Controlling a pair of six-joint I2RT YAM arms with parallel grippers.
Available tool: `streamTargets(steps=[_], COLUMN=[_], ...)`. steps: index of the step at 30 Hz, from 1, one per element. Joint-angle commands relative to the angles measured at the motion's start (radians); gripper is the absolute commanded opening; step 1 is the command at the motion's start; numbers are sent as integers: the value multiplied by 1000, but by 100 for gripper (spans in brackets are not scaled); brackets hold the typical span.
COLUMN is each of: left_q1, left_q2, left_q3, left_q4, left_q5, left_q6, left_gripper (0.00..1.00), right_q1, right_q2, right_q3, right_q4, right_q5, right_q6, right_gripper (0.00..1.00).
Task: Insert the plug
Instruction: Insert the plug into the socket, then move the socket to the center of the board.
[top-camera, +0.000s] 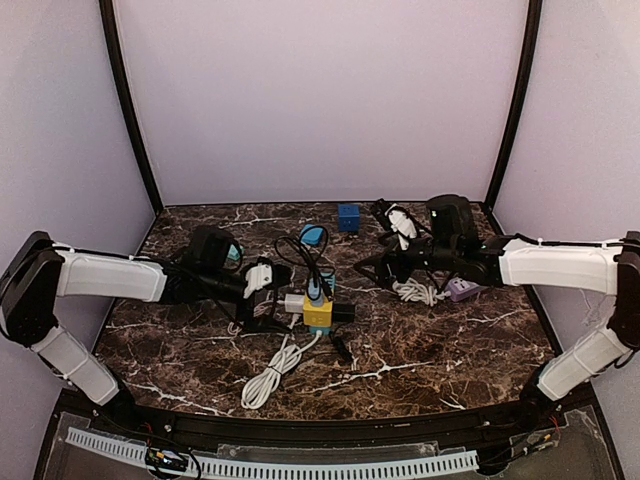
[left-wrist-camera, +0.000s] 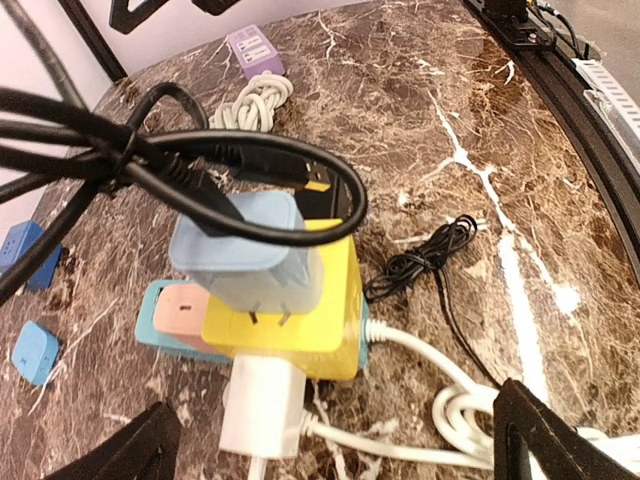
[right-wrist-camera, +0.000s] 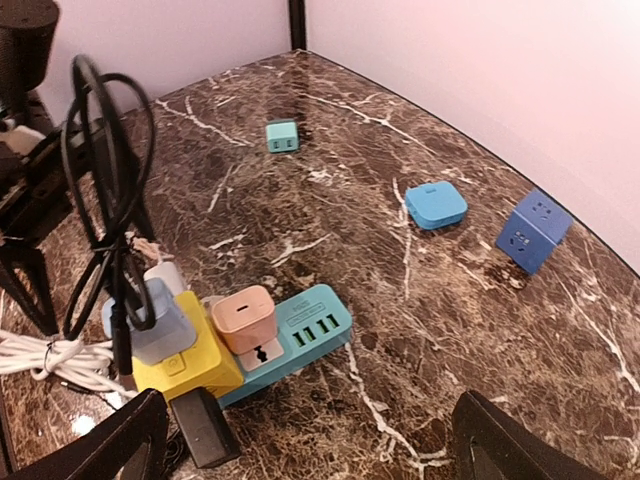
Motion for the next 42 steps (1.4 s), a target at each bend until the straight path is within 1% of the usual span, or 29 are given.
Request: streamTargets(steps=[1,6,9,12,16,17,20,22,23,25,27,30,33,35,37,39,42], left_q1=[29,90,141,215,287,312,356,388,405,422,426,428,429,430,430,430,446], left_q2=[-130,-250,-330,-396,-424,-427,-432,-425,-422,-407,-390,-361,-365,-382,-397,-409,-432], left_q3=[-8,0,3,29,87,97,154,199,214,260,292,312,281,246,218,199,174], left_q4=[-280,-415,-487,-566,-717,-769,-889,-958,-981,-1047,-1099,-1150,-1125,-1076,-1035,-1017,-1011], left_q5=[-75,-192,-275,-355,-480,-493,-543,-563,-567,-574,-560,-491,-409,-385,-376,-377,-375], left_q6=[34,-15,-78,-130,-196,-207,-269,-317,-330,-360,-366,-364,-373,-383,-377,-362,-342], left_gripper=[99,99,99,99,99,99,99,99,99,99,99,97,92,91,90,89,88], right_q1=[-5,-8,-10,-10,-11,-11,-11,-10,-9,7,65,181,203,192,170,132,66], right_q2=[-25,-61,-76,-80,-82,-85,-91,-80,-72,-56,-52,-43,-18,17,61,121,194], right_q3=[50,55,59,77,117,120,118,112,106,81,38,-19,-89,-112,-106,-80,-41], right_q4=[-23,-65,-105,-180,-285,-301,-340,-376,-385,-377,-324,-251,-139,-73,-41,-30,-6], right_q5=[165,327,374,420,488,488,427,342,294,149,24,-28,-56,-95,-145,-188,-249], right_q6=[116,200,244,271,293,297,311,327,341,339,282,127,-37,-136,-218,-266,-284], right_gripper=[99,99,99,99,99,99,99,98,96,88,85,86,87,88,88,87,85])
